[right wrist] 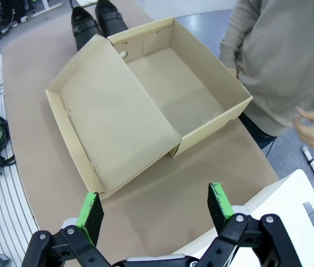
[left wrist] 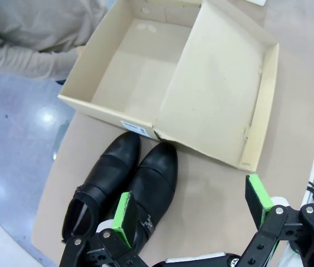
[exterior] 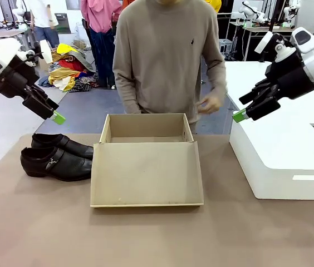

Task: Pack the shoes into the box.
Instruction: Place one shoe of the Shoes into the Shoes Box.

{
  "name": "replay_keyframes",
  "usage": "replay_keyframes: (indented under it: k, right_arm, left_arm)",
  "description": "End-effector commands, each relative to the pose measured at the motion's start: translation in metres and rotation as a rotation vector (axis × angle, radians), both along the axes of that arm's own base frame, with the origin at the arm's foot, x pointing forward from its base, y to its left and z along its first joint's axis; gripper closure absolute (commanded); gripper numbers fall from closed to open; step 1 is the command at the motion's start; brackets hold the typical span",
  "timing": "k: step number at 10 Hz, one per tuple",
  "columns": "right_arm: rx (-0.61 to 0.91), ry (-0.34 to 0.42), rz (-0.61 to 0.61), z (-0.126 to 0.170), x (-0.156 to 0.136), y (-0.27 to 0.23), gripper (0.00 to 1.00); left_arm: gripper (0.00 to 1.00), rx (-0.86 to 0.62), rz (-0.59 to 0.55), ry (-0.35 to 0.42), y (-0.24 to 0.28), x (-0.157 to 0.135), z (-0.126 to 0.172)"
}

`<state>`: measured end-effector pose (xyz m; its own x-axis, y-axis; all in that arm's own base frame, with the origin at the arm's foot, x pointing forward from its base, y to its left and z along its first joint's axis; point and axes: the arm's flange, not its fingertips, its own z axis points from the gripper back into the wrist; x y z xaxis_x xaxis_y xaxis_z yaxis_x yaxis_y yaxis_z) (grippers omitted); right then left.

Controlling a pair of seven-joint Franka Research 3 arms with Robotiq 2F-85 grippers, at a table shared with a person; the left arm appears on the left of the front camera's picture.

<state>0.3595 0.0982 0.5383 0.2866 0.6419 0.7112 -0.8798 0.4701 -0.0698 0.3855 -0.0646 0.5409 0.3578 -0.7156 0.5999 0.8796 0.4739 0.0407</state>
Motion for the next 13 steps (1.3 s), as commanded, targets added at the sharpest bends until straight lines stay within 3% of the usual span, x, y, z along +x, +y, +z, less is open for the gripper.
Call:
replay_keyframes:
  k: [1, 6, 11, 13]
  right_arm:
    - [0.012, -0.004, 0.013, -0.002, 0.003, 0.0, 0.0]
    - [0.012, -0.004, 0.013, -0.002, 0.003, 0.0, 0.0]
    - [0.012, -0.004, 0.013, -0.002, 0.003, 0.0, 0.0]
    - [0.012, -0.004, 0.013, -0.002, 0.003, 0.0, 0.0]
  left_arm:
    - [0.0, -0.018, -0.012, 0.0, 0.002, 0.0, 0.001]
    - [0.0, 0.0, 0.001, 0.0, 0.0, 0.0, 0.0]
    - [0.0, 0.247, -0.072, -0.048, 0.012, 0.025, 0.036]
    - [0.0, 0.427, -0.172, -0.075, 0.014, 0.043, 0.055]
